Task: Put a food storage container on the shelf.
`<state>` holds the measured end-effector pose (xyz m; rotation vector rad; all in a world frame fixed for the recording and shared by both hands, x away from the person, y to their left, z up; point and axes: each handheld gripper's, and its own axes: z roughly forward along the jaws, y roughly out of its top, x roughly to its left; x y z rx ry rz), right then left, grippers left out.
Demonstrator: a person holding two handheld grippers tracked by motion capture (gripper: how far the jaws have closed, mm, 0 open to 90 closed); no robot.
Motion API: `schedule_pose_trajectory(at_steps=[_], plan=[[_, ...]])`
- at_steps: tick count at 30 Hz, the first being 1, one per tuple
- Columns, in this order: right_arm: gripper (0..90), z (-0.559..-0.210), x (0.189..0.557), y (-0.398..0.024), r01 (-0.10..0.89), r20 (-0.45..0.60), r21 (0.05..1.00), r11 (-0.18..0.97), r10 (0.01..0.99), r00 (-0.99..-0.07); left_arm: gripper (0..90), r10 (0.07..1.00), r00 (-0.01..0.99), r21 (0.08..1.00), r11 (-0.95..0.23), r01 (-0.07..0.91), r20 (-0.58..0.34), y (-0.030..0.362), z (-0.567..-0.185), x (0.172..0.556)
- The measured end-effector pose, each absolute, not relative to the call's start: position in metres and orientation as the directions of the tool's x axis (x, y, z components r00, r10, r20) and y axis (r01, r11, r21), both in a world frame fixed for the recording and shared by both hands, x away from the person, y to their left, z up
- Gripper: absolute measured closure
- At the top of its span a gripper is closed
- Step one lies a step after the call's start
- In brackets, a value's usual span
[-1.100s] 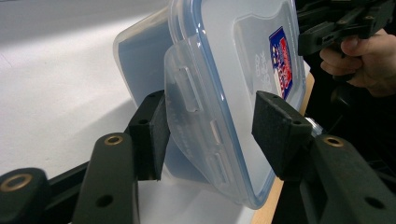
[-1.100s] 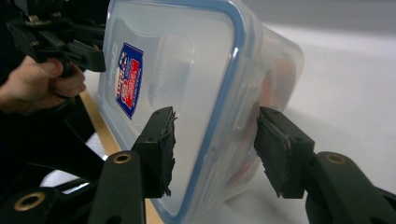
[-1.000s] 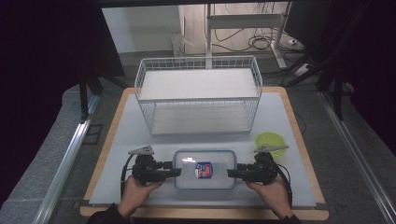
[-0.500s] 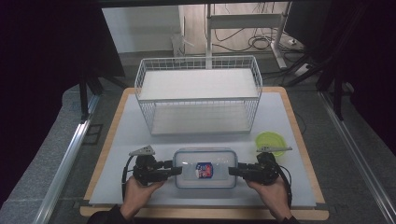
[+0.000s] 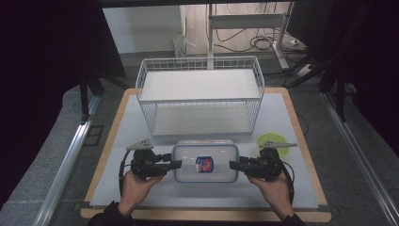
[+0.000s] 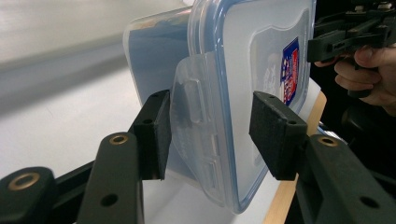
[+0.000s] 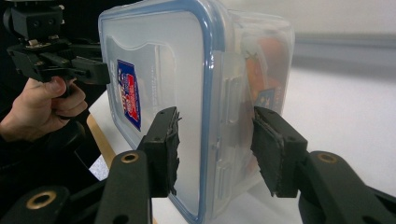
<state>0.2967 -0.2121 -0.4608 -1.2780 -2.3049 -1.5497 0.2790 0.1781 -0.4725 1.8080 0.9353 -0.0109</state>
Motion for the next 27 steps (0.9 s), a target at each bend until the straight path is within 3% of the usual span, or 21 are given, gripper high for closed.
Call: schedule_pose_trajectory(at_steps=[16,27], plan=[[52.2,-0.422,0.319,-0.209,0.622,0.465,0.775,0.111,0.566,-0.68,49.1,0.62,0.699,0.827,-0.14,0.545,-0.356,0.178,-0.427,0.294],[52.2,-0.397,0.335,-0.203,0.6,0.439,0.792,0.116,0.575,-0.69,48.8,0.619,0.695,0.834,-0.114,0.539,-0.365,0.183,-0.409,0.309]])
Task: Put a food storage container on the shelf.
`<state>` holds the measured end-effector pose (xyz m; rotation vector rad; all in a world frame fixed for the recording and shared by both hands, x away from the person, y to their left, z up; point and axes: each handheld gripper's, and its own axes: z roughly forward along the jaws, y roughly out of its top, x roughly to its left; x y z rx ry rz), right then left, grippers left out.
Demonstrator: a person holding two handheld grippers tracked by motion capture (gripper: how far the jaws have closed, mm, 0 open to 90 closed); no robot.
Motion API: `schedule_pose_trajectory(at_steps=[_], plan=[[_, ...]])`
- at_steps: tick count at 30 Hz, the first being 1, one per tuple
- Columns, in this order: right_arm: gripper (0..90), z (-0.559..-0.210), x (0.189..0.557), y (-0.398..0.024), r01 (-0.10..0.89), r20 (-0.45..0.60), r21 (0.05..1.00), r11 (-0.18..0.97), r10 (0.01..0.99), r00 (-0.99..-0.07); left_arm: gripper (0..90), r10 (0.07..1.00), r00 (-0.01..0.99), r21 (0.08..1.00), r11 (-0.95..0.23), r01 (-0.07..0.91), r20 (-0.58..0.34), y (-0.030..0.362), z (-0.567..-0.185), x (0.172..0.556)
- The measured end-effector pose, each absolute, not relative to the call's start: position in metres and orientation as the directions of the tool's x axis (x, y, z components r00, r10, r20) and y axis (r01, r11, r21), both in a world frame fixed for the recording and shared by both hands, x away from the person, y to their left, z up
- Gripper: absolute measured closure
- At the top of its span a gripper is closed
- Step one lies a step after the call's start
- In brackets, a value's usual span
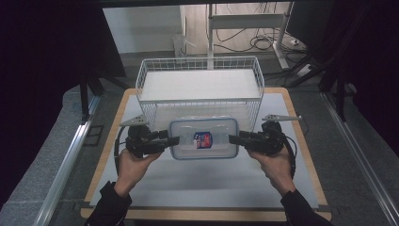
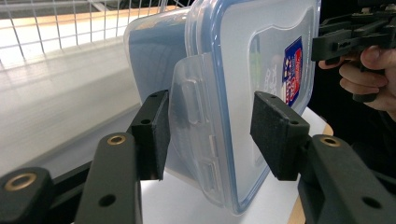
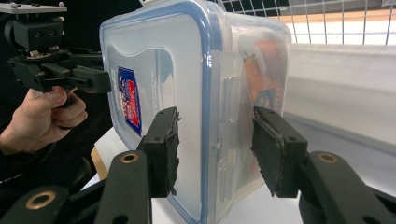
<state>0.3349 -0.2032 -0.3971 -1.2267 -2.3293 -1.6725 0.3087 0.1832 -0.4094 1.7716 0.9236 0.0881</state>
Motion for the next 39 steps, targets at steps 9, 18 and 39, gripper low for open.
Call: schedule_pose_trajectory(at_steps=[9,18,39], plan=[[52.1,-0.376,0.349,-0.196,0.59,0.437,0.8,0.11,0.566,-0.698,48.9,0.63,0.69,0.839,-0.11,0.534,-0.356,0.191,-0.385,0.319],[52.1,-0.353,0.368,-0.19,0.578,0.44,0.811,0.091,0.557,-0.704,48.9,0.635,0.688,0.846,-0.101,0.523,-0.35,0.197,-0.357,0.337],[52.1,-0.309,0.424,-0.184,0.582,0.485,0.813,0.019,0.531,-0.695,50.2,0.628,0.693,0.87,-0.052,0.49,-0.353,0.207,-0.304,0.391]])
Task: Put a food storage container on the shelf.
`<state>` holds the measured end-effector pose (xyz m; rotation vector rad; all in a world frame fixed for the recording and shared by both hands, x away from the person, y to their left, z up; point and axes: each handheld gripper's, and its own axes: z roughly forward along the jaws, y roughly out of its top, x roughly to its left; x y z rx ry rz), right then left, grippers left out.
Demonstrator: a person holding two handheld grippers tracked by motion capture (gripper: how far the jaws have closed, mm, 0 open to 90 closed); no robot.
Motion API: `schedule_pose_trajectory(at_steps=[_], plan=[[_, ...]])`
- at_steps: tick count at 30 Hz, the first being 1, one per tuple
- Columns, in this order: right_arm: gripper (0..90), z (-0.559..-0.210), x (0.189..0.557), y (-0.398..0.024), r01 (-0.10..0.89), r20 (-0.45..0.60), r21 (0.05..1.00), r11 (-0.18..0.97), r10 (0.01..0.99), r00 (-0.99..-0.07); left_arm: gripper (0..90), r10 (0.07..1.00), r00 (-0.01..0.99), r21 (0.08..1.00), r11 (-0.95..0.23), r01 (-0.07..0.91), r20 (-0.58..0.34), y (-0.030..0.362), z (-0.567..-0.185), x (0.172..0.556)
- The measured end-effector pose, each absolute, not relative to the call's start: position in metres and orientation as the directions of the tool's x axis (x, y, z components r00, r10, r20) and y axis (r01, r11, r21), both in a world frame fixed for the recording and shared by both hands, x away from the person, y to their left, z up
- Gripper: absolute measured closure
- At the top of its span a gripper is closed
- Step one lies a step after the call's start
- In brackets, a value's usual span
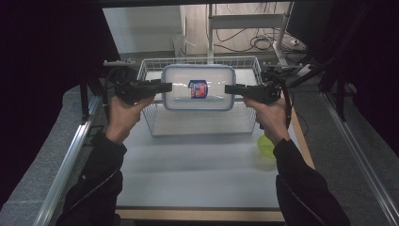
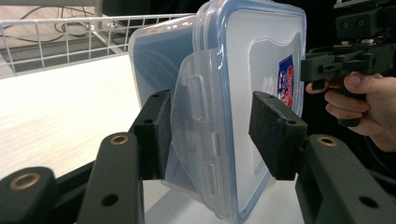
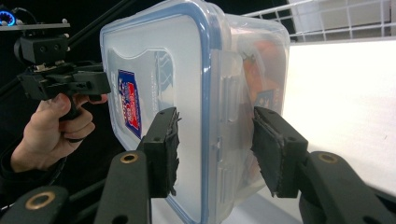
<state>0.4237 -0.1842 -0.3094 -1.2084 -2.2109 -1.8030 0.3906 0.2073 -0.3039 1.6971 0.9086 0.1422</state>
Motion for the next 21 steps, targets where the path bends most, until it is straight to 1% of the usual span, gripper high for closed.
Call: schedule_pose_trajectory(at_steps=[5,12,21], plan=[[52.1,-0.305,0.432,-0.184,0.585,0.484,0.811,0.021,0.538,-0.69,50.3,0.622,0.69,0.863,-0.043,0.503,-0.371,0.208,-0.302,0.404],[52.2,-0.299,0.453,-0.185,0.589,0.486,0.808,0.009,0.555,-0.675,50.3,0.607,0.677,0.846,-0.015,0.532,-0.415,0.208,-0.306,0.427],[52.1,-0.305,0.469,-0.185,0.621,0.518,0.784,-0.006,0.558,-0.649,50.2,0.613,0.655,0.833,0.009,0.554,-0.442,0.207,-0.31,0.443]])
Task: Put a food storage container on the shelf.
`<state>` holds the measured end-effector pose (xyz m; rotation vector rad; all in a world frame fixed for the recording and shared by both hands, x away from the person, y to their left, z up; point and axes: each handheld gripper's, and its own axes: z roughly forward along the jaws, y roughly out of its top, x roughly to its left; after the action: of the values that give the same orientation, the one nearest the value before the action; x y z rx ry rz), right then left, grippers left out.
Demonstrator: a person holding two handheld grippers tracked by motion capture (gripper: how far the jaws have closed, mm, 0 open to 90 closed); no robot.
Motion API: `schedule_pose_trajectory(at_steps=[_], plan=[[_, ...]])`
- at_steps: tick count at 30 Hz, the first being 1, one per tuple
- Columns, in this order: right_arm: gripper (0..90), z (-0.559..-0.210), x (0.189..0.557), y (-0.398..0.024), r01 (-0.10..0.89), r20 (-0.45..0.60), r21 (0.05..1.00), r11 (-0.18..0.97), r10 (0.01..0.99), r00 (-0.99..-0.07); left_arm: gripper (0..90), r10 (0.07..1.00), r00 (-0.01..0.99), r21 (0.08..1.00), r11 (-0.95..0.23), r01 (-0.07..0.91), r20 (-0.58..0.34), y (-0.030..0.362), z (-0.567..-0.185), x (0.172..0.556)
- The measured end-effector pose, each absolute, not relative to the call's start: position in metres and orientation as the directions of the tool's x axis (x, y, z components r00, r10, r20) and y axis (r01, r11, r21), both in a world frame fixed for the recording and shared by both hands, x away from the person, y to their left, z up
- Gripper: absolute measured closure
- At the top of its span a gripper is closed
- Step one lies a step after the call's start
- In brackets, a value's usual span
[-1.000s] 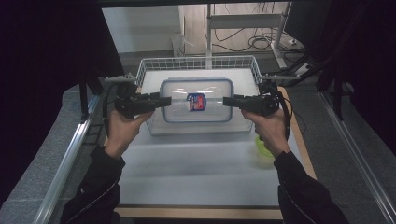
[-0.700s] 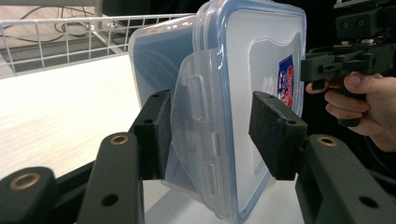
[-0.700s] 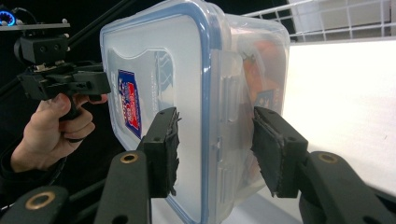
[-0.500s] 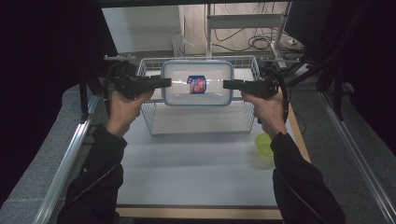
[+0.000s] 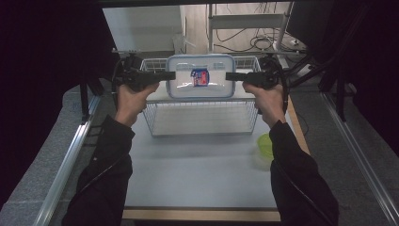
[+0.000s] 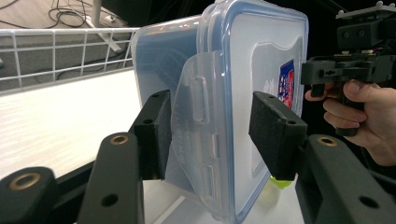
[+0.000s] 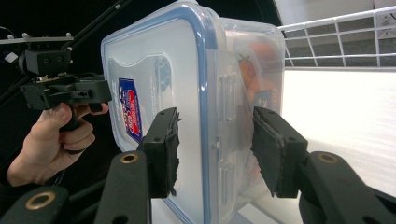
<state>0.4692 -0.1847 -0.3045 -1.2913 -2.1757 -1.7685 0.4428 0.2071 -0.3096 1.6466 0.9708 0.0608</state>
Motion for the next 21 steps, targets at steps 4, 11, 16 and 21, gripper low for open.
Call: schedule_pose_trajectory(at_steps=[4,11,16,21], plan=[[51.8,-0.307,0.474,-0.185,0.622,0.515,0.783,-0.003,0.563,-0.646,50.1,0.616,0.65,0.827,0.001,0.563,-0.444,0.206,-0.312,0.446],[50.8,-0.31,0.476,-0.186,0.602,0.506,0.799,-0.019,0.562,-0.654,49.1,0.61,0.667,0.835,-0.015,0.549,-0.428,0.207,-0.316,0.448],[50.1,-0.31,0.476,-0.185,0.583,0.485,0.812,-0.012,0.571,-0.663,45.2,0.65,0.667,0.848,-0.065,0.526,-0.364,0.2,-0.314,0.444],[48.5,-0.311,0.475,-0.179,0.557,0.41,0.829,0.05,0.624,-0.666,38.8,0.675,0.654,0.843,-0.088,0.531,-0.342,0.197,-0.316,0.448]])
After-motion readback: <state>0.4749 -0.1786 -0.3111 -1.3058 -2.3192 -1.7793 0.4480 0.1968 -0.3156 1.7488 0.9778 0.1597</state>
